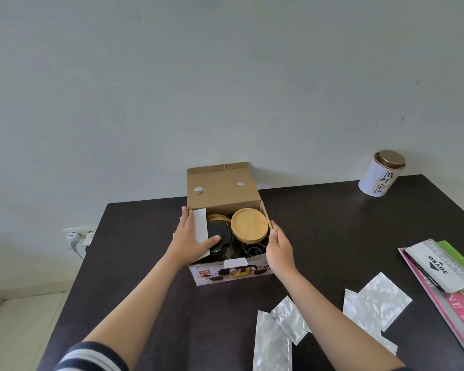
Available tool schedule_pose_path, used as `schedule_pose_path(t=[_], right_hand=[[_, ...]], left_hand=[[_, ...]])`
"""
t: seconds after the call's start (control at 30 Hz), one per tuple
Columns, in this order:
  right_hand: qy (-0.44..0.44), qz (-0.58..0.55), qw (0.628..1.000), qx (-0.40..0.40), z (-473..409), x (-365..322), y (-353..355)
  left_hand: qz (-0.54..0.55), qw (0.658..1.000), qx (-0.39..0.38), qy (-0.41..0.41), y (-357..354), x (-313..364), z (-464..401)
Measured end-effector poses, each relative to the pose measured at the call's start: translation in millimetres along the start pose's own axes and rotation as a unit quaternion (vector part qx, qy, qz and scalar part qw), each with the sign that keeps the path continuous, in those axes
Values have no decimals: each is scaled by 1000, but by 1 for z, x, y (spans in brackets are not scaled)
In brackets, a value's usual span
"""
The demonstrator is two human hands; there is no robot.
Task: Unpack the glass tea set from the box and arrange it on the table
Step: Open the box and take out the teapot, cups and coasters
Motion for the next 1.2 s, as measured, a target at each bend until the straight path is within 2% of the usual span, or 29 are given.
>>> schedule_pose_path(t=[0.13,0.33,0.4,0.47,0.53,0.6,0.77,0.9,1.0,1.1,1.2], right_hand=[[4,2,1000,-9,1,2,0],[2,0,1000,-20,0,3,1],[4,-1,1000,-20,-1,4,0],[1,2,1000,-18,0,3,0],[2,6,1000,-22,1,2,1],[8,13,999,-28,1,2,2],[41,55,996,-50,1,1,6],[69,155,981,-95,-9,9,8],[91,255,955,-118,-17,14,13],[186,313,926,-100,-20,-5,19],[245,370,883,-150,-31,-31,17]], left_hand=[[43,999,21,15,9,6,12],[146,988,47,-19,37,2,30],[93,994,53,-18,43,-2,34],[-34,998,49,2,44,-9,34],[-151,988,41,12,41,-17,33],[-194,980,28,18,33,-21,34],[-121,990,31,61,7,-8,34],[0,997,-19,73,-11,-6,37],[25,999,-17,42,-14,-11,35],[38,998,-14,47,-16,-13,36],[64,997,-3,52,-19,-16,35]])
Point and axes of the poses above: each hand's wrist, its own z-axis away from the middle knuckle, its own y-axis out of the back of the hand, x = y × z, the point moved 1 cm from there along -z, towards the middle knuckle, and after that the axes turned 4 degrees about y, right-handed, at the moved point
